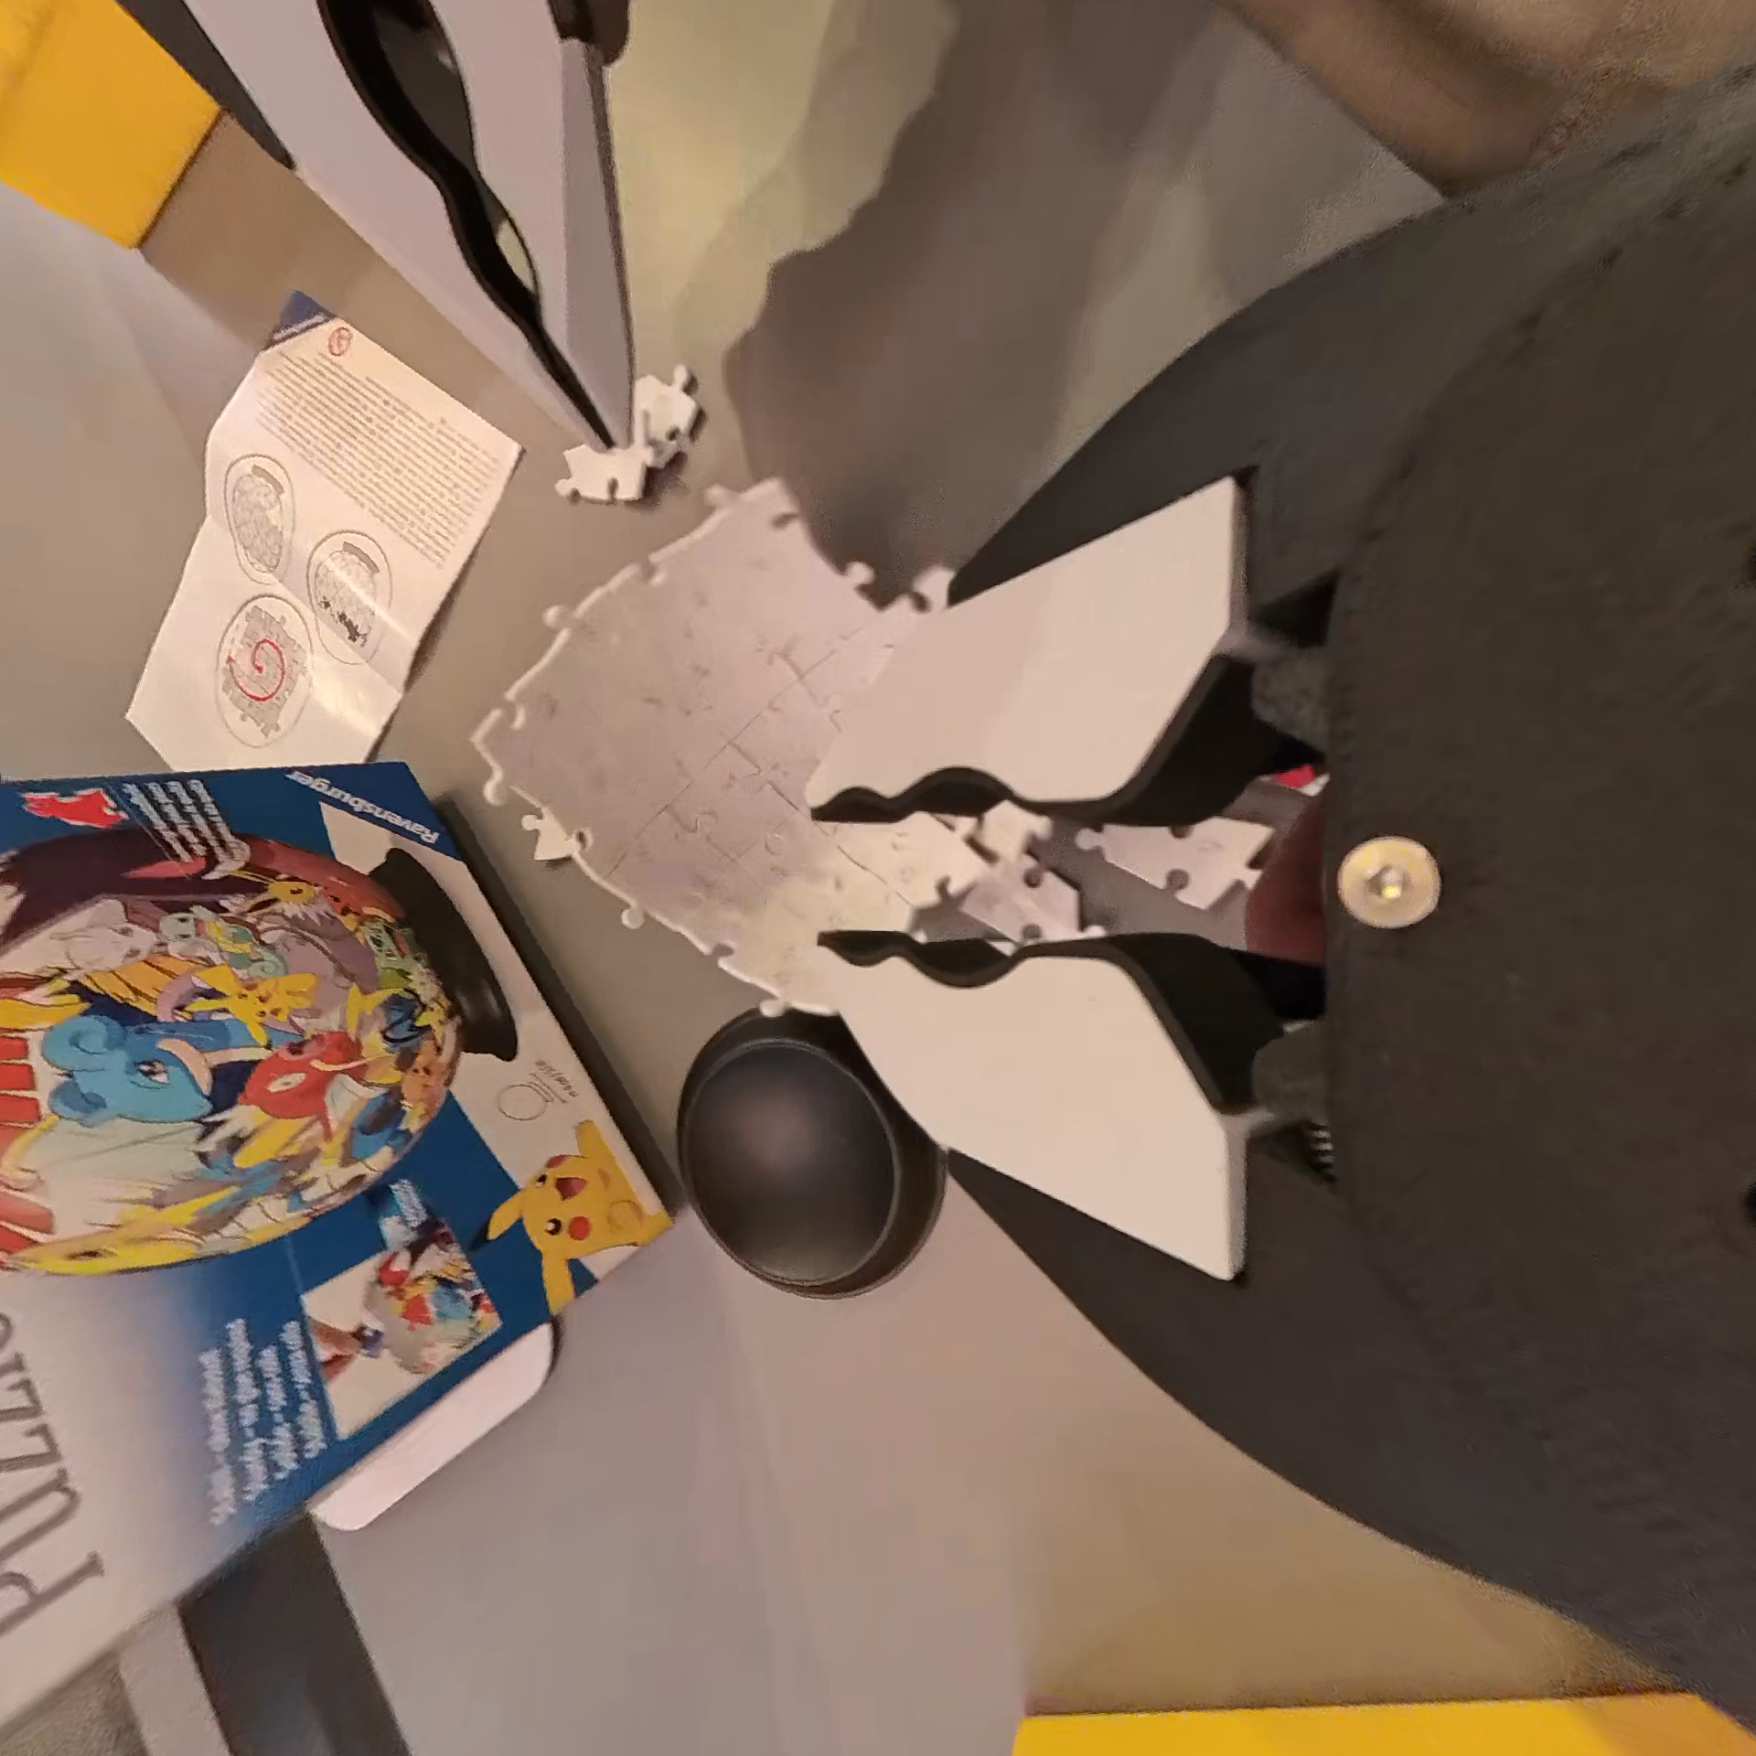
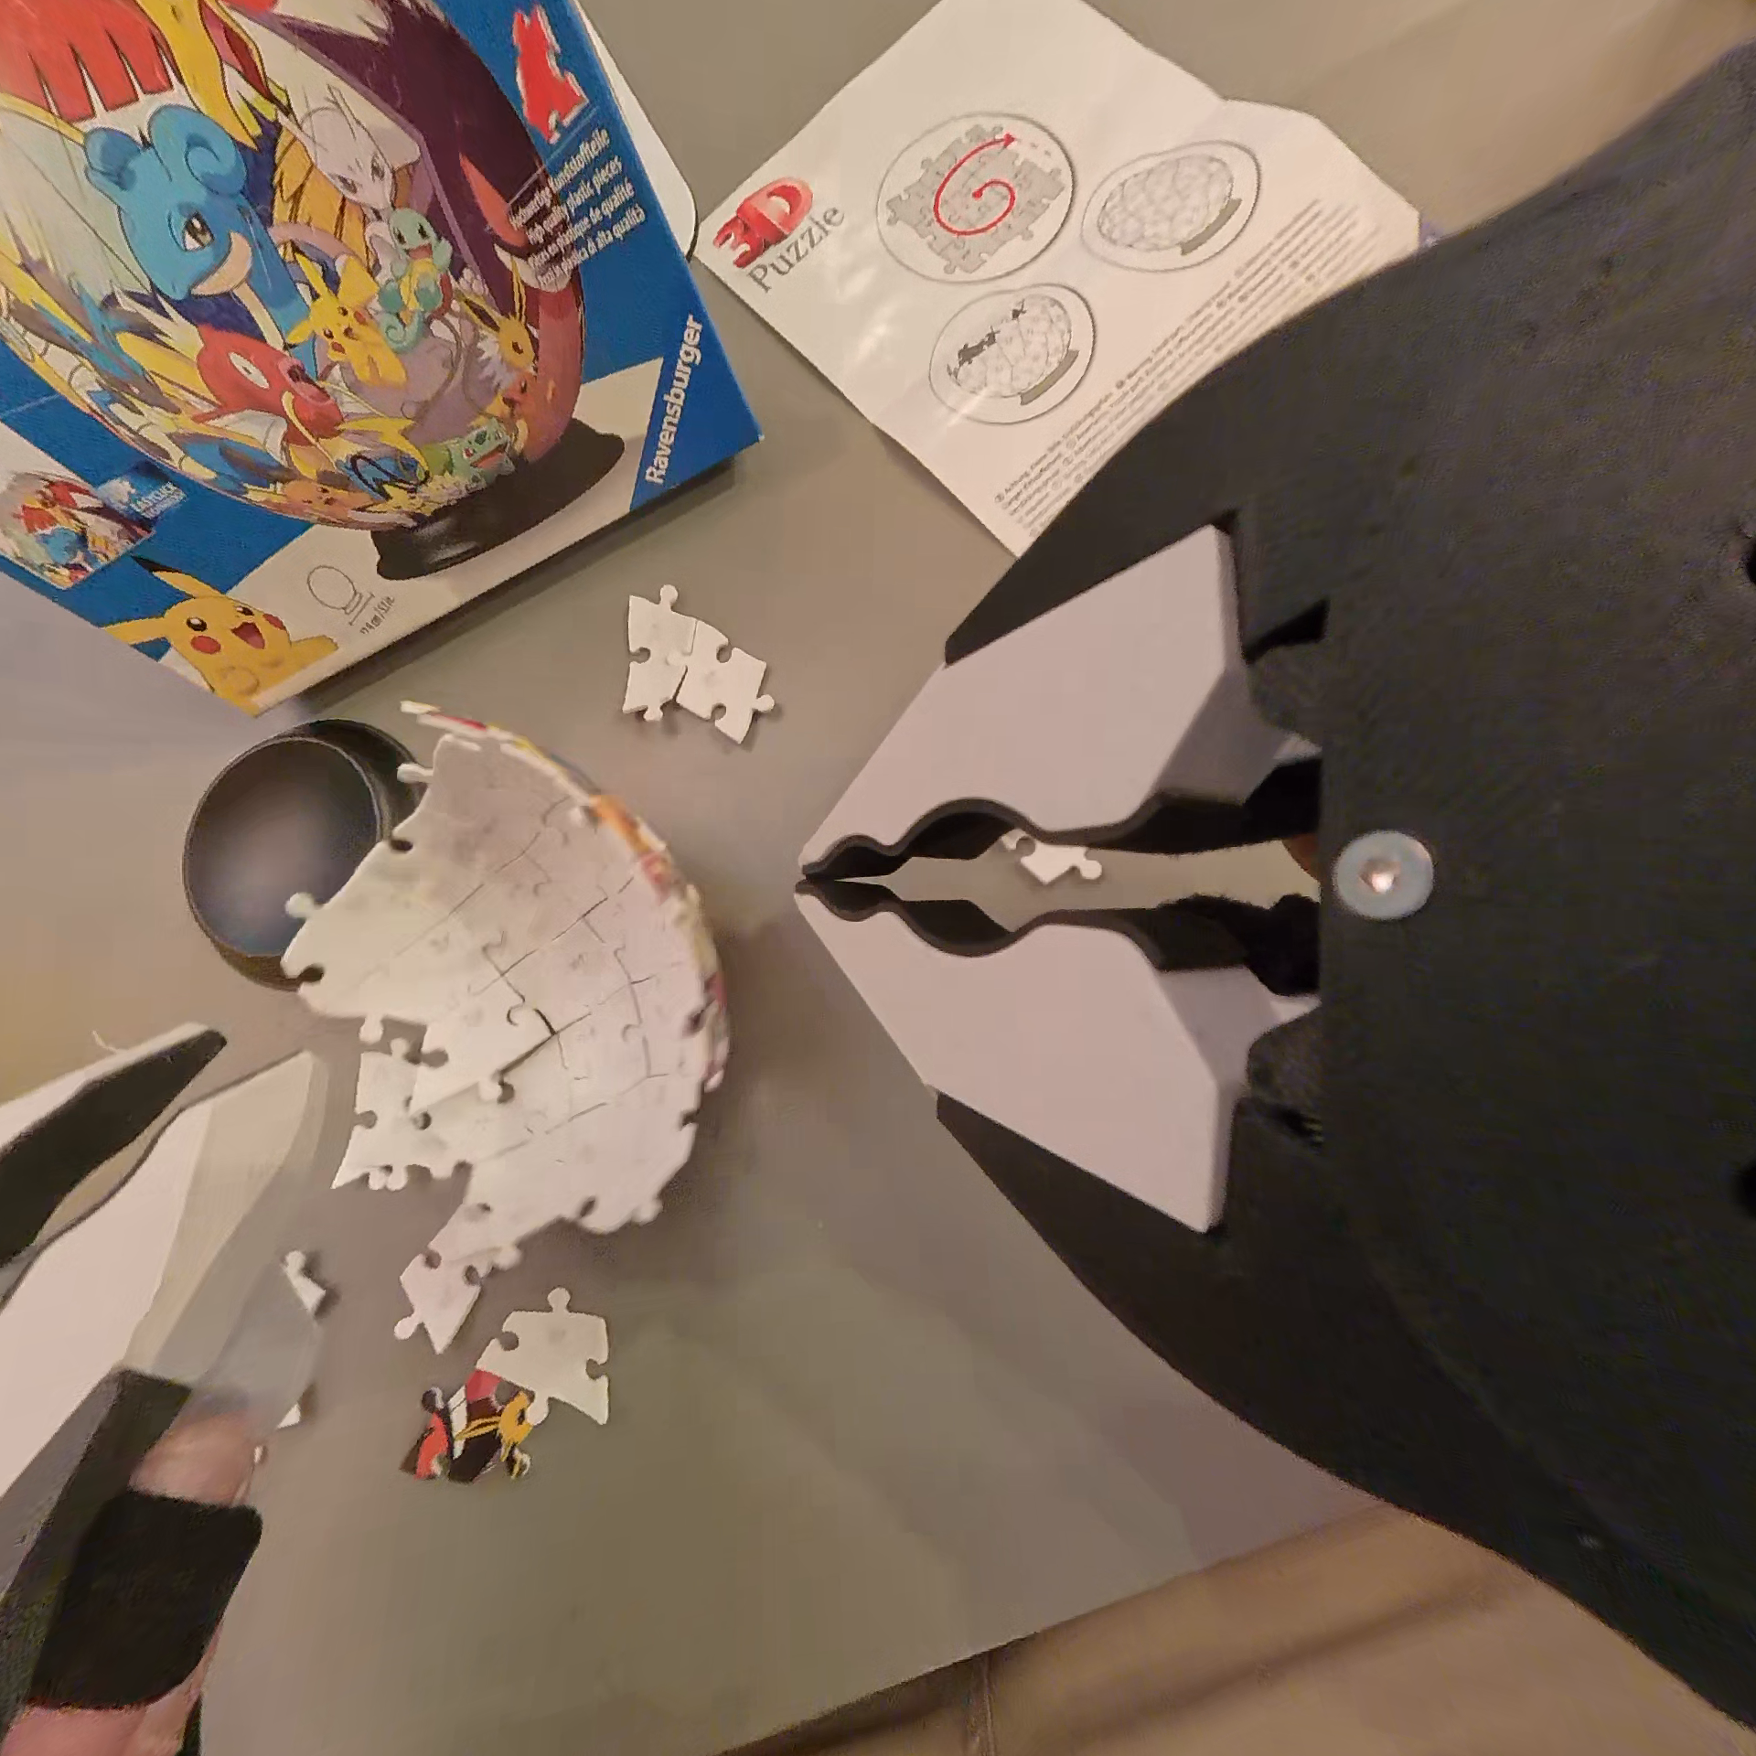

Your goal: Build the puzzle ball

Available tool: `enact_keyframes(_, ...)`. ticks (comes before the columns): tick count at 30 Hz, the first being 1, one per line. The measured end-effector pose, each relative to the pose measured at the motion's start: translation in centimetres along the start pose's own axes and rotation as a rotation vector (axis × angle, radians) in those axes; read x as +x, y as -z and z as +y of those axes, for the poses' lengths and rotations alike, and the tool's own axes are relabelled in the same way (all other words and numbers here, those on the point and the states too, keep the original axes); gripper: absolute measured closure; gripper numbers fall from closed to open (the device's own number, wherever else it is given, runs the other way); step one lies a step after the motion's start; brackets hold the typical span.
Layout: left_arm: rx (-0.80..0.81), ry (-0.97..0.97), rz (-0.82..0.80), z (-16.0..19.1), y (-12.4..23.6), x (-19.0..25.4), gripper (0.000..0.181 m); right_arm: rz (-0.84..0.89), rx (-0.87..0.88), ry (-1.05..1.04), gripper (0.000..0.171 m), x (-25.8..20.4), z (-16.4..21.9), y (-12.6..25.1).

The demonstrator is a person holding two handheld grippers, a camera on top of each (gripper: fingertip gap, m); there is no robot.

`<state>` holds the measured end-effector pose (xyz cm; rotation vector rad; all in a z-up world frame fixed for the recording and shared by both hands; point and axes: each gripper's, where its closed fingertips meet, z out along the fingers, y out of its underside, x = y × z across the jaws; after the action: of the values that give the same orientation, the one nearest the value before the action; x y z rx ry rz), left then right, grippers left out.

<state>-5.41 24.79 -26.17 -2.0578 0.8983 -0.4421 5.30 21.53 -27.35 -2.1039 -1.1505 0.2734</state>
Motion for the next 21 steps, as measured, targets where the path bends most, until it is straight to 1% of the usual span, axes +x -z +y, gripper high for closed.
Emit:
enact_keyframes(4, -0.047, -0.013, -0.023, 1.4, 0.3, -1.0, 0.161, -0.009, -0.007, -0.009, 0.171, -0.1, 0.3, -0.3)
enact_keyframes(8, -0.060, -0.054, -0.032, 1.5, 0.1, -0.6, 0.161, -0.016, 0.005, -0.025, 0.170, -0.1, 0.2, -0.1)
enact_keyframes(12, -0.060, -0.053, -0.023, 1.6, -0.1, -0.6, 0.159, -0.031, 0.015, -0.058, 0.170, -0.4, 0.2, 0.3)
enact_keyframes(16, -0.033, -0.122, 0.012, 1.0, 0.1, 0.1, 0.156, -0.024, 0.015, -0.064, 0.164, -0.7, 0.9, 0.6)
enact_keyframes(21, -0.075, -0.262, 0.069, 1.5, -0.6, 1.6, 0.157, -0.049, 0.004, -0.145, 0.155, -1.1, 2.0, 0.2)
